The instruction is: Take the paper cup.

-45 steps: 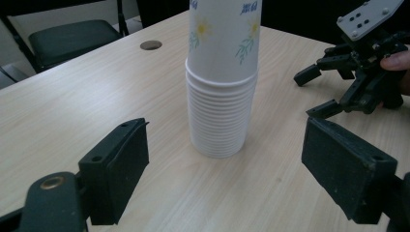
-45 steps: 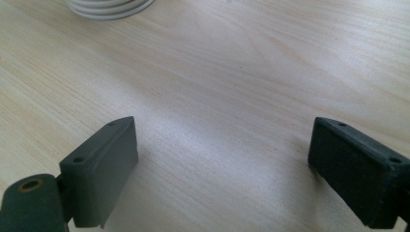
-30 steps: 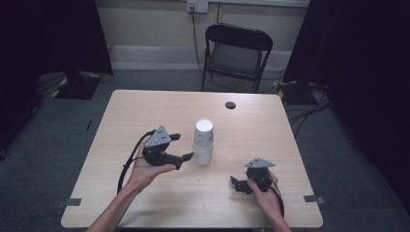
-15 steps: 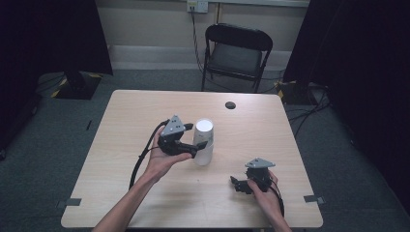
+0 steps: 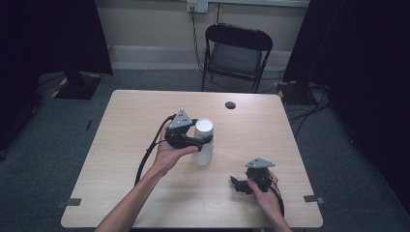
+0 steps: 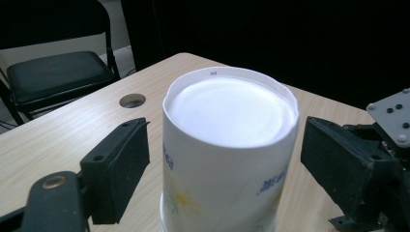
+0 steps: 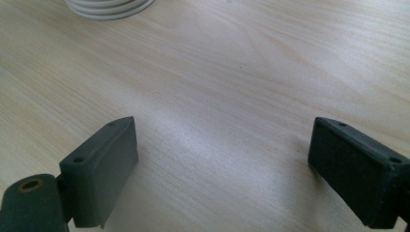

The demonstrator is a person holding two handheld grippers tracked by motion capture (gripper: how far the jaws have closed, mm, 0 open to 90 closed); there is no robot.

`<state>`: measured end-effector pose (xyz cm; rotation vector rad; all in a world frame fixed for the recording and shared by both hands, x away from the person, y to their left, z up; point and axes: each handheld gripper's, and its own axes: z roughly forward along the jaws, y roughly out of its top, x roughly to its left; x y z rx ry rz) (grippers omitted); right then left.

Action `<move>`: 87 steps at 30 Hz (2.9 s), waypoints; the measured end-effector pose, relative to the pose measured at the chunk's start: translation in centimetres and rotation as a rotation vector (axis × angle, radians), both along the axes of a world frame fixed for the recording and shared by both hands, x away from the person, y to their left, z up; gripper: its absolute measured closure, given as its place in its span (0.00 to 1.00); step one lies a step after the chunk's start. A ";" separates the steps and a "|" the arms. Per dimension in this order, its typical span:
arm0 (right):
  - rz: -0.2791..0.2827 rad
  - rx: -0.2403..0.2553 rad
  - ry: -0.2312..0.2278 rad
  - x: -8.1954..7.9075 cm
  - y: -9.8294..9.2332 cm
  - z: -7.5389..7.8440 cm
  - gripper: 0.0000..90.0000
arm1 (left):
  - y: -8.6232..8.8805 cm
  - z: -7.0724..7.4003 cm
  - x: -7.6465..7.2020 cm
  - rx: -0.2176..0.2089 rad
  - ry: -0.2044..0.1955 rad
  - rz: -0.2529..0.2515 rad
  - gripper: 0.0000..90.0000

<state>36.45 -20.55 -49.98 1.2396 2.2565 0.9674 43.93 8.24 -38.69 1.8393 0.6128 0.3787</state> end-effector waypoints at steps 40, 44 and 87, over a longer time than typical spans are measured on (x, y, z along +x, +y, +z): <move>0.000 -0.001 0.000 0.0 0.0 0.0 0.11 | -0.8 2.0 0.1 0.020 -0.029 0.020 0.37; 0.000 -0.001 0.000 0.0 0.0 0.0 0.11 | -1.2 2.2 -0.1 -0.004 -0.034 0.029 0.37; 0.000 0.000 0.000 0.0 0.0 0.0 0.11 | 4.9 8.0 -2.5 -0.139 -0.097 0.074 0.39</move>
